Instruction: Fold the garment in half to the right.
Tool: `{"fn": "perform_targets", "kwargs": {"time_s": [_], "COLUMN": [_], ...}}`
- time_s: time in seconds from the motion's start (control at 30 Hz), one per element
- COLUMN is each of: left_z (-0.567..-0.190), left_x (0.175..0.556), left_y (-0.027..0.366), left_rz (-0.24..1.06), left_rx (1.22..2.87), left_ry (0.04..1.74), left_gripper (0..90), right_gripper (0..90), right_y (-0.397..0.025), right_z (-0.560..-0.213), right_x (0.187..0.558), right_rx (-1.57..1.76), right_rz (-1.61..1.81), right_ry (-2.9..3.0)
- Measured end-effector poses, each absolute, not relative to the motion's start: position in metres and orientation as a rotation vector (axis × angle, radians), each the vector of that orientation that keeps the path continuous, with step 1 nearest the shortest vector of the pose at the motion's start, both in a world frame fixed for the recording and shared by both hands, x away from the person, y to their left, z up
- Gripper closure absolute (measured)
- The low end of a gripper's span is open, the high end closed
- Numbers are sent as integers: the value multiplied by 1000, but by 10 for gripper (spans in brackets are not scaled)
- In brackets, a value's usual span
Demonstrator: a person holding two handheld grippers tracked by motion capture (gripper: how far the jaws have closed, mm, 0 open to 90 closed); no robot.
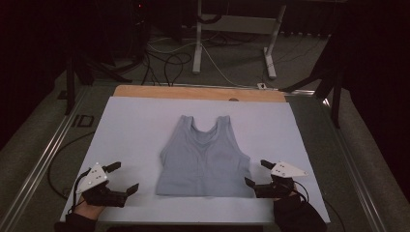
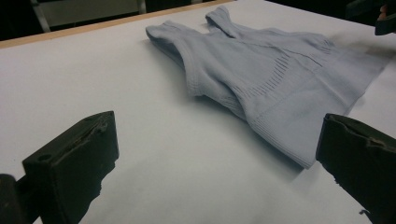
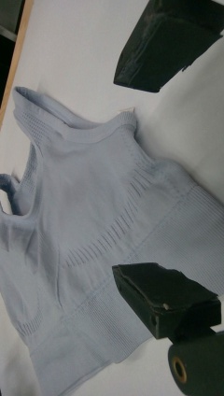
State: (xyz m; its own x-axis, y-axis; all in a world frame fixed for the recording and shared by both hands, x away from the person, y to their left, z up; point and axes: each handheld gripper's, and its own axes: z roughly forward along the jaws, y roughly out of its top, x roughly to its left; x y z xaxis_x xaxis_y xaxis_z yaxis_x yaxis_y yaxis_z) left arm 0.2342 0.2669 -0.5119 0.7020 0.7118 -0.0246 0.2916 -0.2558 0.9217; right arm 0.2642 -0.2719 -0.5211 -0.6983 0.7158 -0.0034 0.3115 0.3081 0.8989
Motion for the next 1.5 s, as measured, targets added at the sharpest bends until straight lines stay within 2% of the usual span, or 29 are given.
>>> {"fn": "perform_targets", "kwargs": {"time_s": [0.73, 1.13, 1.5], "left_z": [-501, -466, -446], "left_x": [233, 232, 233], "left_y": [249, 239, 232], "left_rz": [421, 401, 424], "left_rx": [1865, 1875, 1886], "left_ry": [747, 717, 734], "left_gripper": [0, 0, 0], "right_gripper": [82, 82, 83], "right_y": [-267, -261, -239], "right_z": [-508, -461, -421], "right_x": [264, 270, 285], "right_rx": [906, 842, 744], "right_rz": [1373, 1407, 1430], "right_ry": [2190, 2155, 2146]}}
